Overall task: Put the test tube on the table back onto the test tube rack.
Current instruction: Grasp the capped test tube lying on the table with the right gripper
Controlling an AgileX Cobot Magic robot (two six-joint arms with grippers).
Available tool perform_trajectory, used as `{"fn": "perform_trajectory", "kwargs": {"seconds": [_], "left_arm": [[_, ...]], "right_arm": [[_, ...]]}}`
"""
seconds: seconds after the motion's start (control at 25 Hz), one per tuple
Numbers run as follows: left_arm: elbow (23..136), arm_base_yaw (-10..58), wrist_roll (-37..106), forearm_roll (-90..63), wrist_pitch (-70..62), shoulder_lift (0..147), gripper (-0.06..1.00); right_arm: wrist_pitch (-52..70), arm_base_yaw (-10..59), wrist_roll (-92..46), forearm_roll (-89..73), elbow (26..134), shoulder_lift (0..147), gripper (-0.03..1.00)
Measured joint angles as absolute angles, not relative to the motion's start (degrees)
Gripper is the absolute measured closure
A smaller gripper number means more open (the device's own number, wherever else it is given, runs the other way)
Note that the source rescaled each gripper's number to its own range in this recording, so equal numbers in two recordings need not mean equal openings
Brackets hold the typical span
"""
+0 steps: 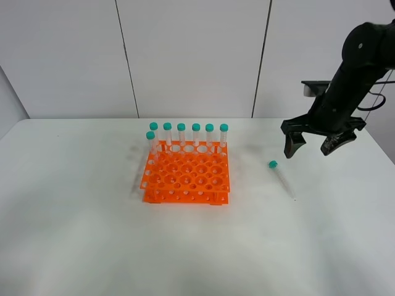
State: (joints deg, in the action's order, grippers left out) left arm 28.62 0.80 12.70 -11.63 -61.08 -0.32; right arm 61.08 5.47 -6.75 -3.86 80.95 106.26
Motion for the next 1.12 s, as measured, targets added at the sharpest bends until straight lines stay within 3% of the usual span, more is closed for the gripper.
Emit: {"fn": "perform_trajectory", "kwargs": {"seconds": [0.28, 0.76, 1.12], "left_arm": [[28.62, 0.80, 12.70, -11.63, -61.08, -0.32, -0.06], [28.62, 0.80, 12.70, -11.63, -61.08, -0.32, -0.06], [28.62, 0.80, 12.70, -11.63, -61.08, -0.32, -0.06]], "right_arm": [[60.09, 5.47, -7.75, -3.30, 80.95, 114.21, 0.14], [51.04, 9.57, -7.95, -3.97, 80.95, 121.76, 0.14], [51.49, 10.14, -4.45, 3.32, 81.46, 123.57, 0.14]]}}
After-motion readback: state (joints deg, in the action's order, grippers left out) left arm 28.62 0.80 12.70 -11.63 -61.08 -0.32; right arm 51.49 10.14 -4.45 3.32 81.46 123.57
